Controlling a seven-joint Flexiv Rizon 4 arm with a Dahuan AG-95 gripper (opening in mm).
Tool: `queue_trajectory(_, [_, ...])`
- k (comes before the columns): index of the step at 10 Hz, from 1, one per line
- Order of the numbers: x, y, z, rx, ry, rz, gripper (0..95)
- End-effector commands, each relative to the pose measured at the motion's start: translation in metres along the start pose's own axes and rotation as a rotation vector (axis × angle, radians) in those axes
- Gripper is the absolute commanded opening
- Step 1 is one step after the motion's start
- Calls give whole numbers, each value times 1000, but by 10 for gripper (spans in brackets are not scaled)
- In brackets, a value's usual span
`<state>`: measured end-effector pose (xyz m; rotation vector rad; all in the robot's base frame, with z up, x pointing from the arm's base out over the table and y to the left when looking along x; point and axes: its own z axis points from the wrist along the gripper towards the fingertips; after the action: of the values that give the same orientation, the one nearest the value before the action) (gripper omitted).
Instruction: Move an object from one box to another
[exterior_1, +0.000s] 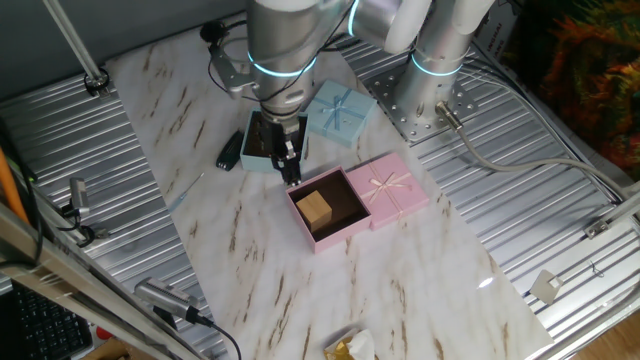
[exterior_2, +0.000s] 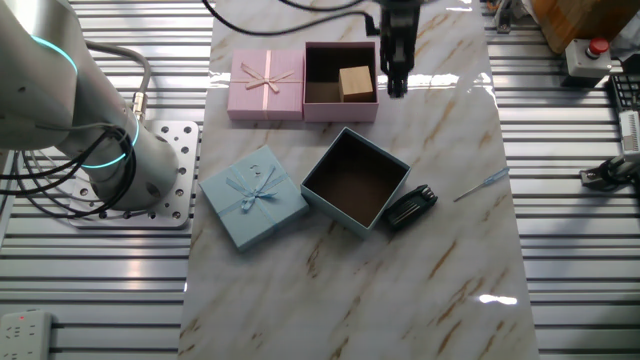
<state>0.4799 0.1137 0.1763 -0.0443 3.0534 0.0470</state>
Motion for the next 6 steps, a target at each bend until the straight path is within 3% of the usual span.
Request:
queue_trajectory(1, [-2,1,2,3,11,-61,950])
queue_trajectory(6, [-3,0,2,1,13,-93,950])
